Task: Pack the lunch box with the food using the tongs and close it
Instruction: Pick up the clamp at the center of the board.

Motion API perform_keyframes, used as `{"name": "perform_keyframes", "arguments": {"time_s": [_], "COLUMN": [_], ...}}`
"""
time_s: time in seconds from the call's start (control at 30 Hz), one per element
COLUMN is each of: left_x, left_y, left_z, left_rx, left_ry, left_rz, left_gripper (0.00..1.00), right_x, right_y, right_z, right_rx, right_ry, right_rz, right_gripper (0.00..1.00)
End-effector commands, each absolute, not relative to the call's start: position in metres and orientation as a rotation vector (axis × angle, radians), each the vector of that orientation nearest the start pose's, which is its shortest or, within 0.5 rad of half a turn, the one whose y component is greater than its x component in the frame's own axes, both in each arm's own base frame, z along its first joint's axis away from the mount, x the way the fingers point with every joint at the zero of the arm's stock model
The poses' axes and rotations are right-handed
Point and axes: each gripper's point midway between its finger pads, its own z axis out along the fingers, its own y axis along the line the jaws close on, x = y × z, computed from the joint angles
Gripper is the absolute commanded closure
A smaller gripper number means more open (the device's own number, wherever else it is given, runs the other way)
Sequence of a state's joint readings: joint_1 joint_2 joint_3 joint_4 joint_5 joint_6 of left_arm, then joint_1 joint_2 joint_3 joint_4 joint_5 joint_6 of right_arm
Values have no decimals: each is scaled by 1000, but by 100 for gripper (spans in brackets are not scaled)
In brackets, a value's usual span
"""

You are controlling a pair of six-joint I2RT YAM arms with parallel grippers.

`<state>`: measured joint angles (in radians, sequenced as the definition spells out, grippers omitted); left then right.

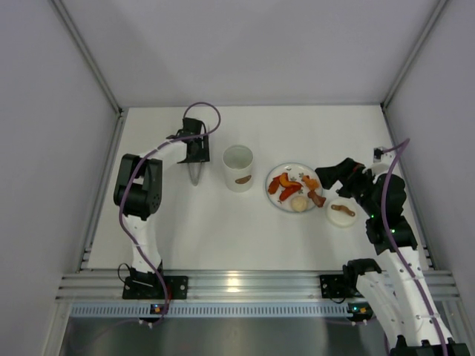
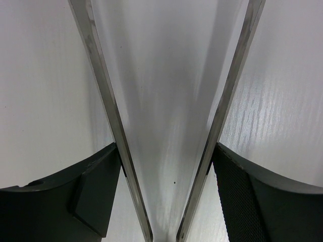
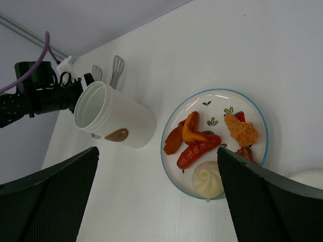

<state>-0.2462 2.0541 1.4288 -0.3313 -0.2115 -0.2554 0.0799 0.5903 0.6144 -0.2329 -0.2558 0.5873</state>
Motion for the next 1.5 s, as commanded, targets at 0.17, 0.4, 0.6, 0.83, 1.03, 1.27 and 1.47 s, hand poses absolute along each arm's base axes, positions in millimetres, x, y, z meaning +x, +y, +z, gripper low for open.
{"name": "perform_keyframes", "arguments": {"time_s": [0.17, 0.4, 0.6, 0.83, 1.03, 1.27, 1.47], "left_x": [460, 457, 458, 477, 482, 466, 455], "left_y": [-81, -87, -93, -98, -99, -102, -119], "left_z": [-6, -11, -2, 78, 151, 203, 252], "left_rx": [-52, -71, -115, -191, -225, -233, -193], "left_ry": [2596, 2632, 2627, 2476, 2343, 2257, 2168], "left_rz": [159, 106, 60, -1, -37, -25, -57], "left_gripper": [26, 35, 51, 57, 57, 56, 54], "right_x": [263, 262, 260, 260, 258, 258, 258], "right_y": [83, 83, 82, 81, 82, 82, 82], "right_z": [247, 248, 251, 257, 262, 265, 269], "right_rx": [286, 289, 282, 276, 270, 265, 255], "right_ry": [1780, 1776, 1773, 1767, 1757, 1757, 1756], "right_rz": [694, 698, 684, 680, 684, 687, 679], "right_gripper": [0, 0, 1, 1, 0, 1, 0]}}
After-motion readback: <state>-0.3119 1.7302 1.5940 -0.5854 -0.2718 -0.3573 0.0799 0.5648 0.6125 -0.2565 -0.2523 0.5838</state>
